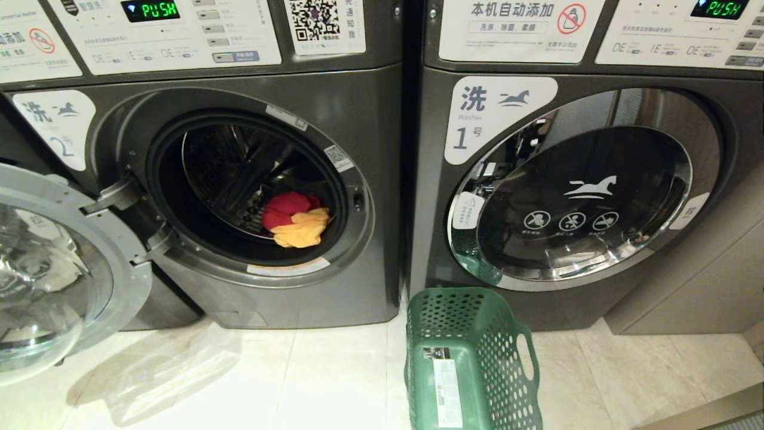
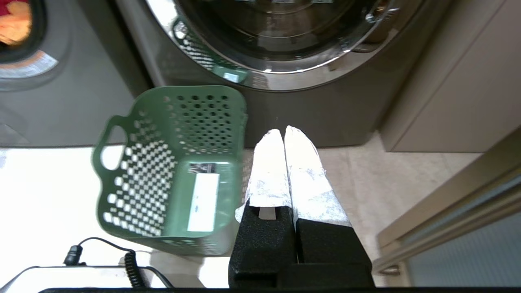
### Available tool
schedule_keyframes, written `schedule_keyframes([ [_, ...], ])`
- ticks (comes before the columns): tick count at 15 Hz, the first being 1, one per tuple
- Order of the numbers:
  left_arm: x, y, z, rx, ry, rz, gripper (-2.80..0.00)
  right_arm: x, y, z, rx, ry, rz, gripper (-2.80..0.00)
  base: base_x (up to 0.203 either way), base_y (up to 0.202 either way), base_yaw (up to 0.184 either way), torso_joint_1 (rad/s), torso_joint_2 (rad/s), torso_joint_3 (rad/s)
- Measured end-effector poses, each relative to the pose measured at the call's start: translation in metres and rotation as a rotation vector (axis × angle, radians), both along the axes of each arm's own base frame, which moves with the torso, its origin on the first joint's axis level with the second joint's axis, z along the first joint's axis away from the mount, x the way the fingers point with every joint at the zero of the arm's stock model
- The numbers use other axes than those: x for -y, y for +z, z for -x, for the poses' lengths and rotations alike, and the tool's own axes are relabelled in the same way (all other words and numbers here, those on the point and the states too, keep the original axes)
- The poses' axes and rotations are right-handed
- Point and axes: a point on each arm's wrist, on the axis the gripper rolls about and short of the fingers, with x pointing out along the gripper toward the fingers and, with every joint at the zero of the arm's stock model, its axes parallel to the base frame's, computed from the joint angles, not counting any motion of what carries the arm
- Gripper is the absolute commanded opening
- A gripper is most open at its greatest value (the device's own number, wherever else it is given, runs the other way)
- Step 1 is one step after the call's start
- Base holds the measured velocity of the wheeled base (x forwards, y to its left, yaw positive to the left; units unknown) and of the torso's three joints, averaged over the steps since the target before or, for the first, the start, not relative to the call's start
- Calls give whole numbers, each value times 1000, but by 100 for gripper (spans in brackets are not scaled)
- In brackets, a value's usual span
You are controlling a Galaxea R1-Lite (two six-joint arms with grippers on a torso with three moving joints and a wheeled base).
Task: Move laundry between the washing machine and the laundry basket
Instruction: Pick a cloth and place it into the basket
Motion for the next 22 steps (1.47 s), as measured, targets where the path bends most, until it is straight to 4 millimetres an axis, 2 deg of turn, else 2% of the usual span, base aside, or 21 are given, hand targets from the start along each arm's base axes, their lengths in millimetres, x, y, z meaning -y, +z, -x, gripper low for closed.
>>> schedule_keyframes([
  [22, 0, 0, 0, 0, 0, 3, -280, 0, 0, 0, 2, -5, -4, -280, 0, 195, -2, 2, 2, 3],
])
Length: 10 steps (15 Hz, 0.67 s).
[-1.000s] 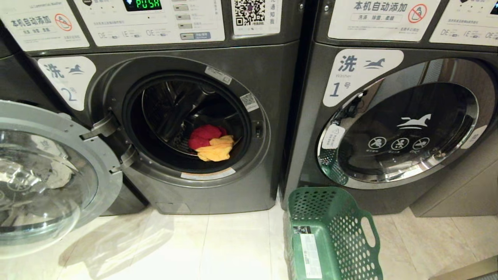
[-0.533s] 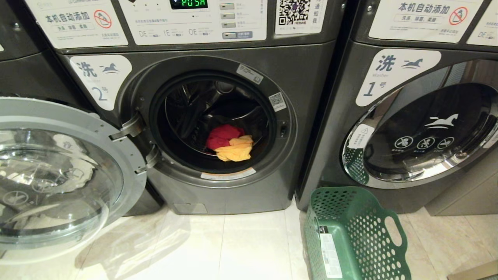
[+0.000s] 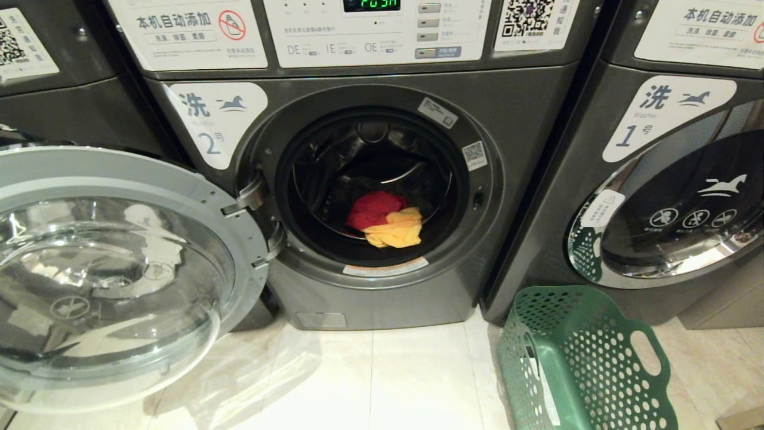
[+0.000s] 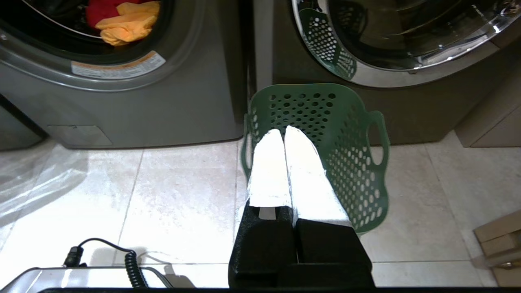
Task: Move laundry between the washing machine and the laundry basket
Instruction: Pick a cloth and place it into the basket
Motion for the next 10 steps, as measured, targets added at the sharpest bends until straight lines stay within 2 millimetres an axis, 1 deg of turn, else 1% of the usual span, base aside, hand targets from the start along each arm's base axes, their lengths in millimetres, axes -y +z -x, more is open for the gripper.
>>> schedule_keyframes([
  [6, 0, 0, 0, 0, 0, -1, -280, 0, 0, 0, 0, -2, -15, -280, 0, 192, -2, 2, 1, 3],
  [8, 0, 0, 0, 0, -1, -2, -280, 0, 0, 0, 0, -4, -24, -280, 0, 87, 0, 4, 2, 5],
  [10, 0, 0, 0, 1, 0, -2, -280, 0, 0, 0, 0, -3, -26, -280, 0, 0, 0, 0, 0, 0],
])
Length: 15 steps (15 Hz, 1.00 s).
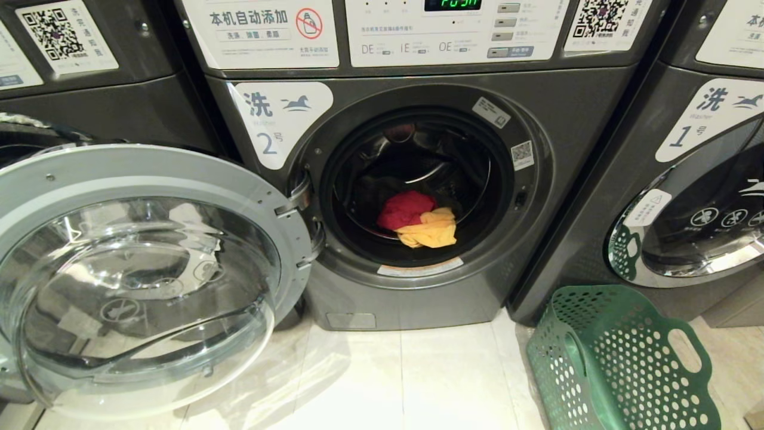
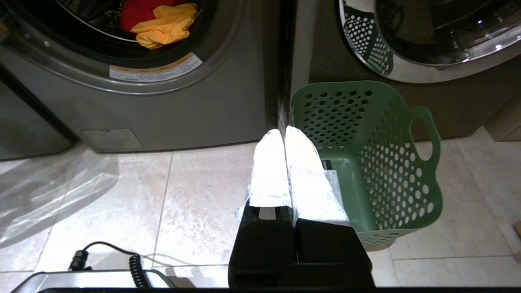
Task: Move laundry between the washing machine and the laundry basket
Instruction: Pick a cloth and place it into the basket
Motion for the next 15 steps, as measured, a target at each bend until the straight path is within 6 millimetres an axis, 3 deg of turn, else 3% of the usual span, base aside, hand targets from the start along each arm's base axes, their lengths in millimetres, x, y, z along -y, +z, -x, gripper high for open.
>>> schedule_keyframes([
  [7, 0, 0, 0, -1, 0, -1, -280, 0, 0, 0, 0, 0, 0, -280, 10, 0, 0, -1, 0, 0],
  [12, 0, 0, 0, 0, 0, -1, -280, 0, 0, 0, 0, 1, -1, -280, 186, 0, -1, 5, 2, 4],
  [15, 0, 0, 0, -1, 0, -1, -280, 0, 0, 0, 0, 0, -2, -280, 42, 0, 0, 1, 1, 1],
])
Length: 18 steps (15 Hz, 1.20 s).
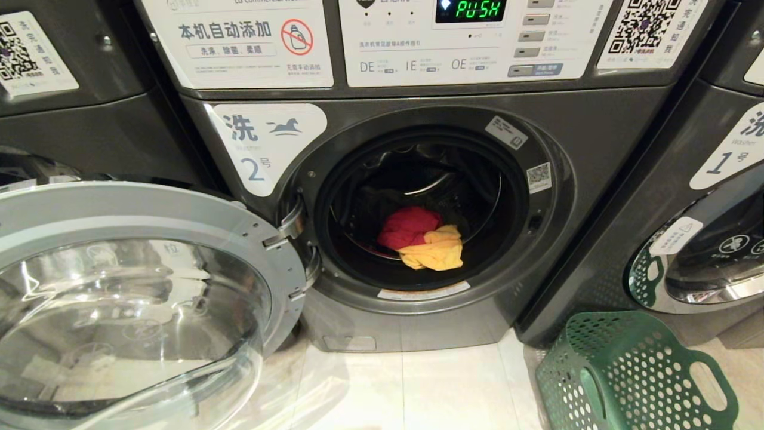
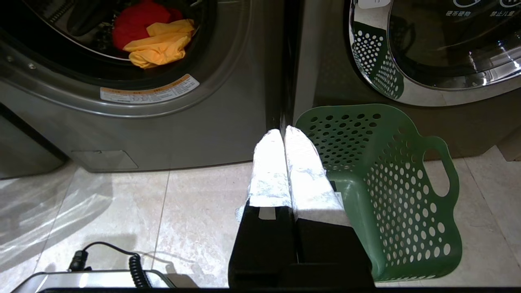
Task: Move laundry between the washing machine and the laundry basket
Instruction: Pick a cloth and place it into the basket
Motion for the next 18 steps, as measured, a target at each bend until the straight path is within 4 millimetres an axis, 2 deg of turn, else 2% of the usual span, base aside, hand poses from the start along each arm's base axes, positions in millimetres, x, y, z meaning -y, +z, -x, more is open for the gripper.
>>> schedule_keyframes([
  [18, 0, 0, 0, 0, 0, 2, -280, 0, 0, 0, 0, 1, -1, -280, 0, 0, 0, 0, 0, 0],
])
